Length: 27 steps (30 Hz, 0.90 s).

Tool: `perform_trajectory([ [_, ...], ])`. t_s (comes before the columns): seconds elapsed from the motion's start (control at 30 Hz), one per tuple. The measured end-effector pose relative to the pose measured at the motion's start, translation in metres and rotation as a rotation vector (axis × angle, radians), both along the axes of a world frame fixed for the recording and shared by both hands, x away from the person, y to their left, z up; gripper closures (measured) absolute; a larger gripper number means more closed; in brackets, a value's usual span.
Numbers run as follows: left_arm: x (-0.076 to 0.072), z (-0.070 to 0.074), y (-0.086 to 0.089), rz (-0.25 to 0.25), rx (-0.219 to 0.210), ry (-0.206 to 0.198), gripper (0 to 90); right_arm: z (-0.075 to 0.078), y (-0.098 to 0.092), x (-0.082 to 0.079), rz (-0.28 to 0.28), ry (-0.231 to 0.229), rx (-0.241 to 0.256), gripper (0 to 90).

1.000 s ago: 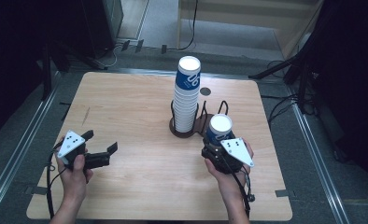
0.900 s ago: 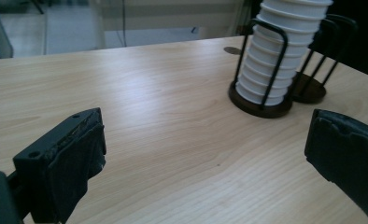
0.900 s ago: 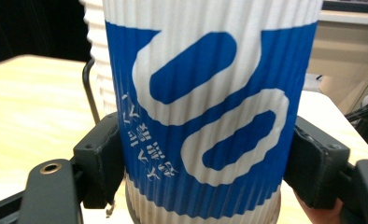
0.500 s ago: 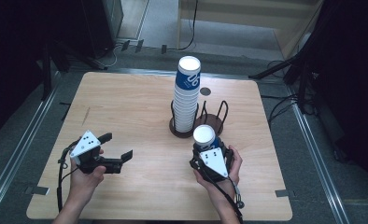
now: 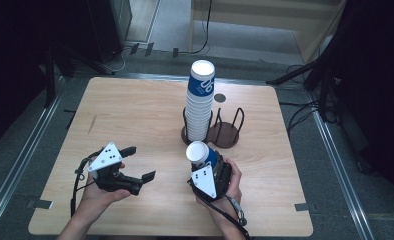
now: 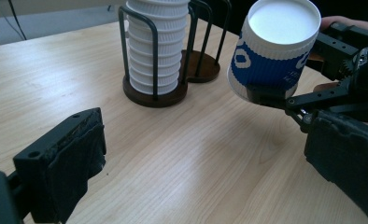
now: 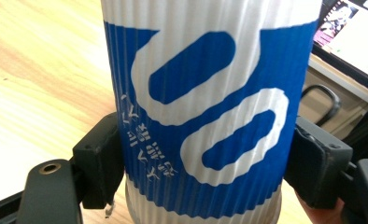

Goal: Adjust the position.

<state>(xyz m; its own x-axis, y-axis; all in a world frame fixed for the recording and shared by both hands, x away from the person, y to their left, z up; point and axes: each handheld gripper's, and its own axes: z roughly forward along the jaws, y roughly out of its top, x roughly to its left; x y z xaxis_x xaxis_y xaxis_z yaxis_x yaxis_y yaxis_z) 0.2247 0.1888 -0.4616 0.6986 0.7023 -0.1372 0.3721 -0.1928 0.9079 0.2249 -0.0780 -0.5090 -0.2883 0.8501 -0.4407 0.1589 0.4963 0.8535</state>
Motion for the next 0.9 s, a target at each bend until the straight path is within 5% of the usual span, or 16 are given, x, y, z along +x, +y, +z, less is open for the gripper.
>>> perform_trajectory([
  [0.3,-0.001,-0.003,-0.016,-0.059,0.038,0.026,0.1,-0.004,0.017,-0.008,0.053,-0.053,-0.081,22.7],
  [0.5,-0.003,-0.004,-0.026,-0.111,0.058,0.034,5.4,-0.013,0.028,-0.016,0.107,-0.1,-0.198,22.7],
  [0.9,-0.007,-0.006,-0.032,-0.147,0.104,0.017,9.3,-0.015,0.04,-0.026,0.209,-0.131,-0.241,22.6],
])
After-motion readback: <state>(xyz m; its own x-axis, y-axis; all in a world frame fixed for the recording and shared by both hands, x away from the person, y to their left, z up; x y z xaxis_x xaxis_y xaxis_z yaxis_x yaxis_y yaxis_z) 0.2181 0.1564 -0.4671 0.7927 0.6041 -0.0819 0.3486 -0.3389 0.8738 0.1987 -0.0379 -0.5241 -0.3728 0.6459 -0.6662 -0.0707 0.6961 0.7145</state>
